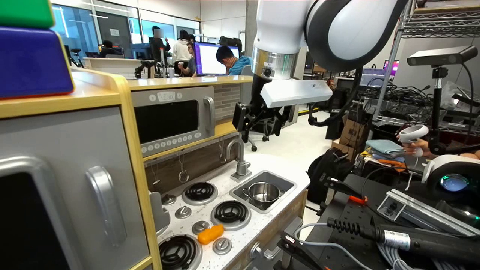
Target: Pick up the orange object from the stove and put it inside the silver pot in the sink
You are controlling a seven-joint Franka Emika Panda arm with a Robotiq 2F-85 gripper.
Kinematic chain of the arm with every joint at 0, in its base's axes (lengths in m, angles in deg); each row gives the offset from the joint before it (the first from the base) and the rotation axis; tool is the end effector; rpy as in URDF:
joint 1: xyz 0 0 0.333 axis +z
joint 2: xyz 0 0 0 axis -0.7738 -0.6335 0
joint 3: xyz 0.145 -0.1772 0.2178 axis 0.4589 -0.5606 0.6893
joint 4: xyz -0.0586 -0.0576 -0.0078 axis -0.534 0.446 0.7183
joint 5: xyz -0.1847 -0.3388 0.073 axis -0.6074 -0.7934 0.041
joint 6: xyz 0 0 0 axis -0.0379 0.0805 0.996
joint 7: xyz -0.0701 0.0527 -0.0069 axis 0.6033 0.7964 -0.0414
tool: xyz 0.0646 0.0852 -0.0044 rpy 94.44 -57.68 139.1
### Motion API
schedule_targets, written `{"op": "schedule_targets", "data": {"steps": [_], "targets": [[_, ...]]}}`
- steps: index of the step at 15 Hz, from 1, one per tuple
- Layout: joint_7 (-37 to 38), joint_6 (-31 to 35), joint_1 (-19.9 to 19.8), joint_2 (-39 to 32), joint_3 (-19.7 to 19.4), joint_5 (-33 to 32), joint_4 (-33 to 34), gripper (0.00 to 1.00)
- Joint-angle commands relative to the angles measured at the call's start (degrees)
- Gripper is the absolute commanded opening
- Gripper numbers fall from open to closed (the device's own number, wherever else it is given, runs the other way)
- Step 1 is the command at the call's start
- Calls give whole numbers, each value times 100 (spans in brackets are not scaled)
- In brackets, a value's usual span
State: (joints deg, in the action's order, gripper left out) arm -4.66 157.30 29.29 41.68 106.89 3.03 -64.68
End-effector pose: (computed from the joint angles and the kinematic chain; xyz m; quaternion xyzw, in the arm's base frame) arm 0.4767 0.0506 0.2671 0.9697 -0.1901 0.1383 0.0667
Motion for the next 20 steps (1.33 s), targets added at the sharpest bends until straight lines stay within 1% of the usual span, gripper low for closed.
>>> {"op": "schedule_targets", "data": {"steps": [1,3,4,6,7,10,11,12,14,15,16,17,19,20], "targets": [[992,-298,204,-625,-68,-456,428,100],[1551,-361,378,-1127,-185,-965,737,100],[1408,-342,409,-1431,-164,-1011,872,100],[1783,-336,661,-1949,-349,-1542,1236,100],[1799,-342,770,-2264,-414,-1691,1448,100],[1521,-437,1018,-3109,-523,-1831,2073,100],[999,-204,1836,-3178,-1280,-1182,2186,100],[690,-233,1909,-3415,-1305,-961,2379,100],[199,-282,2298,-3712,-1600,-358,2705,100],[283,-34,2468,-3297,-1845,-200,2196,100],[120,-33,2651,-3415,-1979,44,2303,100],[89,-16,2790,-3435,-2093,136,2309,100],[95,21,2860,-3409,-2165,164,2287,100],[-749,-77,2361,-3386,-1739,63,2220,100]]}}
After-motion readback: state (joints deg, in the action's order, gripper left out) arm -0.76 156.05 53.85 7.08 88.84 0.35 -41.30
